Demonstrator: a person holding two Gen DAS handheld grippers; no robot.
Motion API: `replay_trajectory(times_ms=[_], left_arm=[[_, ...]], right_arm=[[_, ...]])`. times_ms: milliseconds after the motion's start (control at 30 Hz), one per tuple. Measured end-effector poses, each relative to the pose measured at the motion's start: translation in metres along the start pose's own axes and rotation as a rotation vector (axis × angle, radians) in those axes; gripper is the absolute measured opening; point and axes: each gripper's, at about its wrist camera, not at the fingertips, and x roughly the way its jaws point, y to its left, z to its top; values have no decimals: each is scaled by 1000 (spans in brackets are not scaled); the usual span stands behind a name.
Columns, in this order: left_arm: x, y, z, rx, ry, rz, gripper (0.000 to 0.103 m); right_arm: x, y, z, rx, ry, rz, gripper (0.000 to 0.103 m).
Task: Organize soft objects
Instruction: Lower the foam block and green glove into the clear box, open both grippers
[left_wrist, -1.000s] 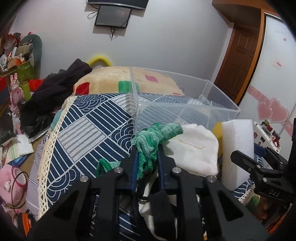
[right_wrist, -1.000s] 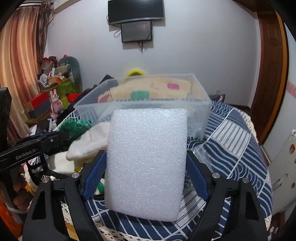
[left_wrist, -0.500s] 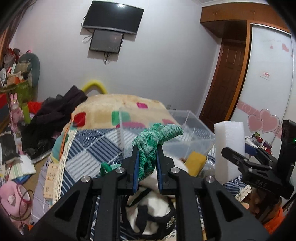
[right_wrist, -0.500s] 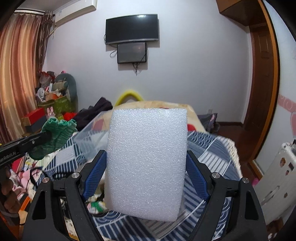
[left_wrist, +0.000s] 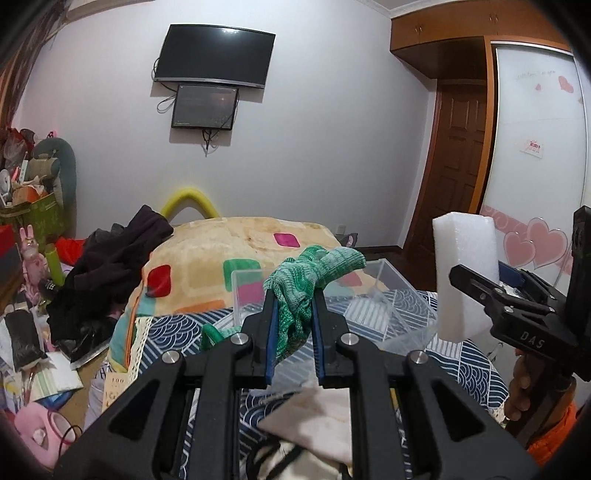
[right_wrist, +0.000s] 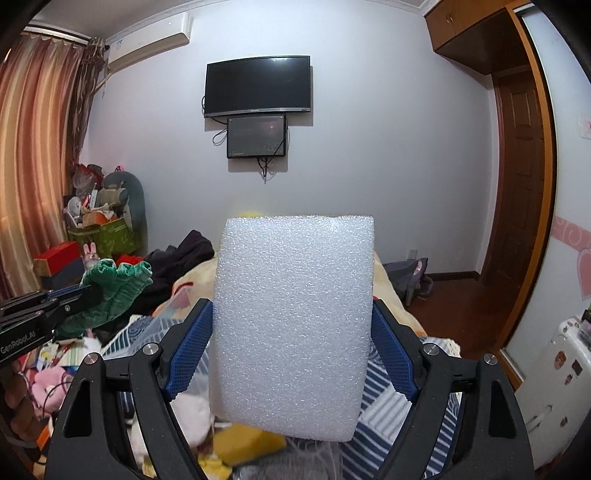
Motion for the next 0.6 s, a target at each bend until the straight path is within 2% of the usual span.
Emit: replay_trajectory(times_ms=[300, 400, 600], left_arm=[[52, 3, 9, 8, 130, -25, 16], [72, 6, 8, -16, 192, -67, 16], [103, 8, 2, -20, 278, -57, 16]], right_arm=[[37, 11, -4, -34, 67, 8, 82], [49, 11, -7, -51, 109, 17, 82], [74, 7, -13, -70, 212, 33, 82]])
